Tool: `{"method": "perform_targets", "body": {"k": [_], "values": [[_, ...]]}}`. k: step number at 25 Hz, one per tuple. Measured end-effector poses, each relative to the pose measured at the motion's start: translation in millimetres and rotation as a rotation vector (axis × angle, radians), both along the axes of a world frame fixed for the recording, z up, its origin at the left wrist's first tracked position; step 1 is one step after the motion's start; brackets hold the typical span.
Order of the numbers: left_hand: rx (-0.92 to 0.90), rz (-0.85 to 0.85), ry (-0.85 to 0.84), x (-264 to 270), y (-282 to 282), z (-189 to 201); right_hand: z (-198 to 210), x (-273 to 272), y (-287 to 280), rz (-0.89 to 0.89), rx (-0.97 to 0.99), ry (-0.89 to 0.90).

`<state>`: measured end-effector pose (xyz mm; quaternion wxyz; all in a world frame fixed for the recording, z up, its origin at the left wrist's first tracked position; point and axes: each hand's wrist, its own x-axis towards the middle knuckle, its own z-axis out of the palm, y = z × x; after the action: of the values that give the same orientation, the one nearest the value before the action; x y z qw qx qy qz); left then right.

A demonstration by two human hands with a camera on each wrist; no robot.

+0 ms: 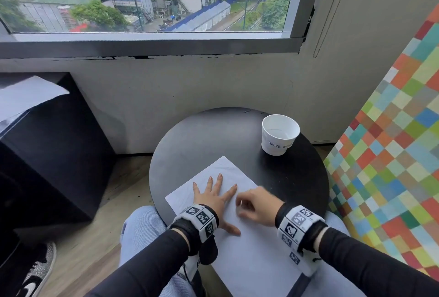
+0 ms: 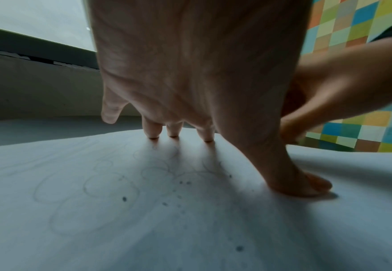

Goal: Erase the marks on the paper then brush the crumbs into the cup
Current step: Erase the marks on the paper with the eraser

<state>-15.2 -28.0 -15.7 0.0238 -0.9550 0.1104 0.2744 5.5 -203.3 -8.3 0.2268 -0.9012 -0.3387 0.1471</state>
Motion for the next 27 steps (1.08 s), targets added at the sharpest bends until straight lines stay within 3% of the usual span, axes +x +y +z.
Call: {"method": "perform_targets", "body": {"k": [2,5,9,13,16,20,24,27], "values": [[-0.004,0.001,-0.003,0.5,0.8,-1.1,-0.9,-1.6,1.9,0.073,-0.024,0.032],[-0.016,0.008,0.000,0.4,1.5,-2.9,-0.2,14.6,-7.6,-0.135,0.038,-0.032],[-0.002,0.003,-0.008,1.1,1.5,-4.0,-0.6,-1.2,3.8,0.084,-0.018,0.026],[-0.016,0.010,-0.013,2.8,2.6,-6.4,-0.5,17.9,-2.3,-0.098,0.009,-0.047],[-0.017,0.009,-0.015,1.8,3.4,-8.1,-2.1,3.4,6.3,0.127,-0.038,0.038],[-0.032,0.019,-0.018,1.7,3.8,-8.2,-1.6,21.2,1.8,-0.046,0.015,-0.059],[-0.022,0.012,-0.023,1.5,3.7,-6.9,-5.0,9.7,9.3,0.140,-0.031,0.018],[-0.030,0.015,-0.023,2.2,3.5,-6.6,0.0,26.1,3.9,-0.010,0.010,-0.060]]}}
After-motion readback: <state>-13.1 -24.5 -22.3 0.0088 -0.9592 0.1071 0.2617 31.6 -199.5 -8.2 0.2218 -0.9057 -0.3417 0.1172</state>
